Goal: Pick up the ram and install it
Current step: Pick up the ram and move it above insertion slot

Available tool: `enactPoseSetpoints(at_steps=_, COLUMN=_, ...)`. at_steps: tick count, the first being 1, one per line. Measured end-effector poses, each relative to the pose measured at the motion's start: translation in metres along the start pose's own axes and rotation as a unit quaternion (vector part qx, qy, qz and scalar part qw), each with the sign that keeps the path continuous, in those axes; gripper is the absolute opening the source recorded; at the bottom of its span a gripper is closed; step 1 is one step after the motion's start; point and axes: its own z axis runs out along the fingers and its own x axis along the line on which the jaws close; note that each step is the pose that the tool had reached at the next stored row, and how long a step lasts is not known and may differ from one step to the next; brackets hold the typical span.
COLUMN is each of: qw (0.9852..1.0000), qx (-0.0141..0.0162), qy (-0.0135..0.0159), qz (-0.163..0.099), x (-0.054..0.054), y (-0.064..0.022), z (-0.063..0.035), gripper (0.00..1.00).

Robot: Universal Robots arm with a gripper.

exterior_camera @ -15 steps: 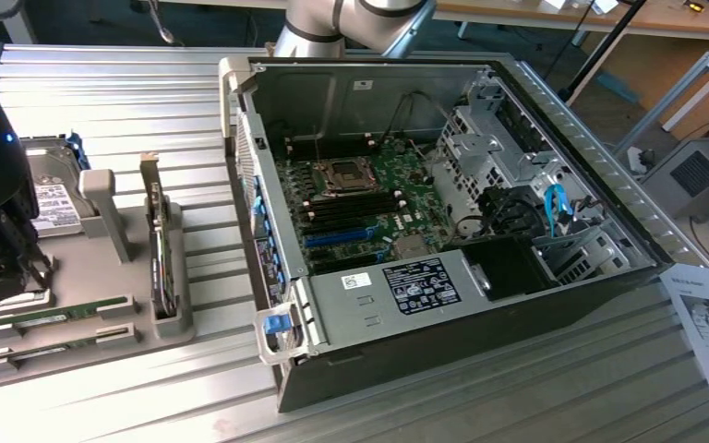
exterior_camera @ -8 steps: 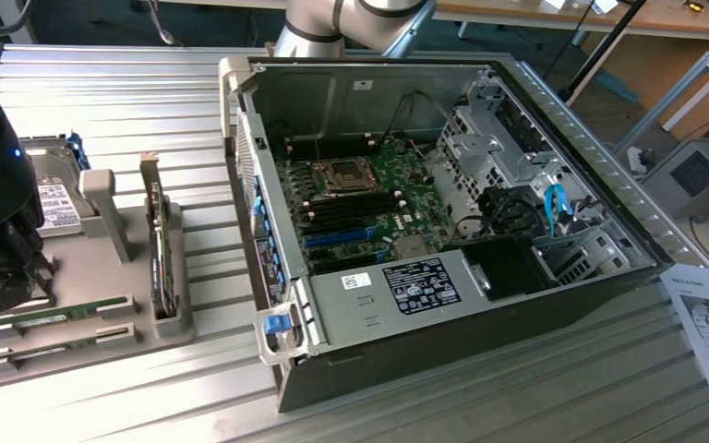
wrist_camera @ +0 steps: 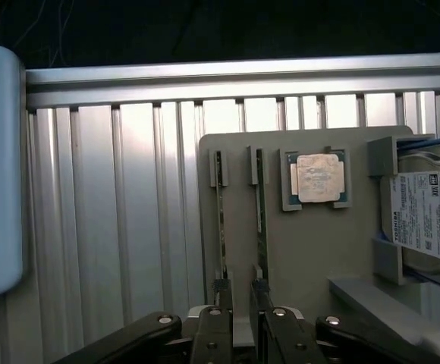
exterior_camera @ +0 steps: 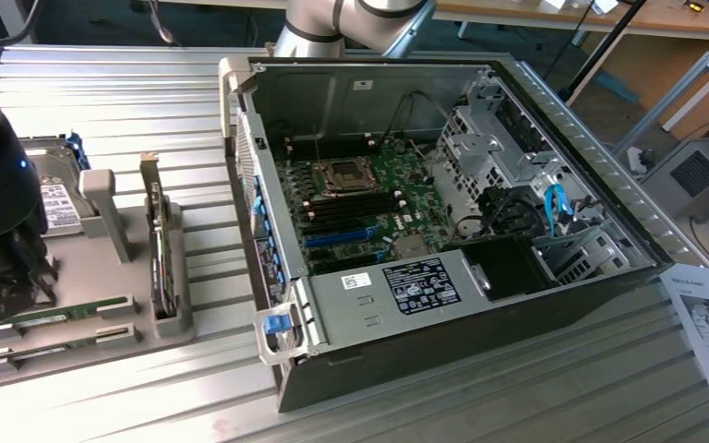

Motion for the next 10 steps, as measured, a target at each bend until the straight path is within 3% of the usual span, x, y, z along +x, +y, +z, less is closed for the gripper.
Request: enactPoseSetpoints(at_steps=10, qw=1.0, qx=0.0, qy=0.0, qz=0.0, x=0.001, y=-0.0004, z=0.0119, gripper=0.24)
